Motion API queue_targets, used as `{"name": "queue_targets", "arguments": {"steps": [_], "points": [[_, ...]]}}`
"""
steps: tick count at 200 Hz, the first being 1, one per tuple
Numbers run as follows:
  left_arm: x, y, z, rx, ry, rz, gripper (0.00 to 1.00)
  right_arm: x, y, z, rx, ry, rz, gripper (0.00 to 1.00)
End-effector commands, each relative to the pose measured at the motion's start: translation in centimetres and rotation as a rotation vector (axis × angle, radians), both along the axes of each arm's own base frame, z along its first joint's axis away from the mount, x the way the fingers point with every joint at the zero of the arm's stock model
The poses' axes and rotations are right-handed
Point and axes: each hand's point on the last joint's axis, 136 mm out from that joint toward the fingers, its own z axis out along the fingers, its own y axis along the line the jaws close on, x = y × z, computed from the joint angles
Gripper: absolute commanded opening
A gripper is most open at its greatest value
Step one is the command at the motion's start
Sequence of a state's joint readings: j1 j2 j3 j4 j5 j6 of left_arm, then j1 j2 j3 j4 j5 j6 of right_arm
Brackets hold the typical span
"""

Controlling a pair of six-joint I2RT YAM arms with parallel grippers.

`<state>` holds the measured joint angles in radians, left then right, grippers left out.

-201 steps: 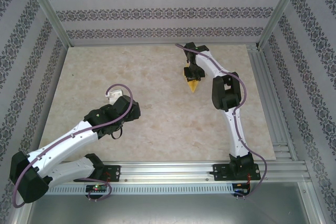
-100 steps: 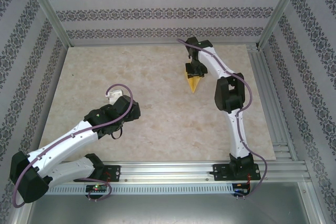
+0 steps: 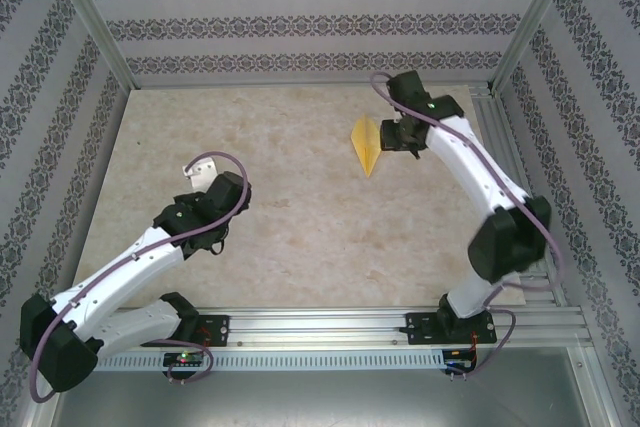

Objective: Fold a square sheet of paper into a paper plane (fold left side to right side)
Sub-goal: Reset both arms

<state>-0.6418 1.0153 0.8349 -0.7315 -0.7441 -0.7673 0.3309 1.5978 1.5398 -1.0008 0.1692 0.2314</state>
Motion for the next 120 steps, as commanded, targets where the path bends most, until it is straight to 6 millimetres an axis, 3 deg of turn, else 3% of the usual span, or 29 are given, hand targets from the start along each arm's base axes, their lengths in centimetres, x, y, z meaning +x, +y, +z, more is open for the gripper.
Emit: {"name": "queue_targets", "arguments": {"steps": [1, 21, 41, 57, 90, 120], "points": [[1.2, 3.2, 3.8, 0.084, -0.17, 0.134, 1.0, -0.1, -2.4, 1.4, -0.012, -0.171, -0.05, 0.53], [1.3, 5.2, 4.3, 0.144, -0.22, 0.219, 1.0, -1.8, -4.8, 0.9, -0.015, -0.233, -0.102, 0.59], [1.2, 7.2, 4.1, 0.222, -0.248, 0.317, 1.0, -2.8, -7.0, 0.4, -0.004, -0.32, -0.167, 0.72], [0.9, 8.3, 3.7, 0.291, -0.237, 0.366, 1.0, -3.5, -8.6, 0.0, -0.007, -0.392, -0.225, 0.97], [1.0, 9.4, 1.9, 0.418, -0.168, 0.348, 1.0, -4.2, -11.8, -2.1, -0.045, -0.509, -0.294, 0.98], [3.6, 7.3, 0.1, 0.341, -0.234, 0.099, 1.0, -4.0, -14.7, -5.8, -0.143, -0.599, -0.359, 0.98]]}}
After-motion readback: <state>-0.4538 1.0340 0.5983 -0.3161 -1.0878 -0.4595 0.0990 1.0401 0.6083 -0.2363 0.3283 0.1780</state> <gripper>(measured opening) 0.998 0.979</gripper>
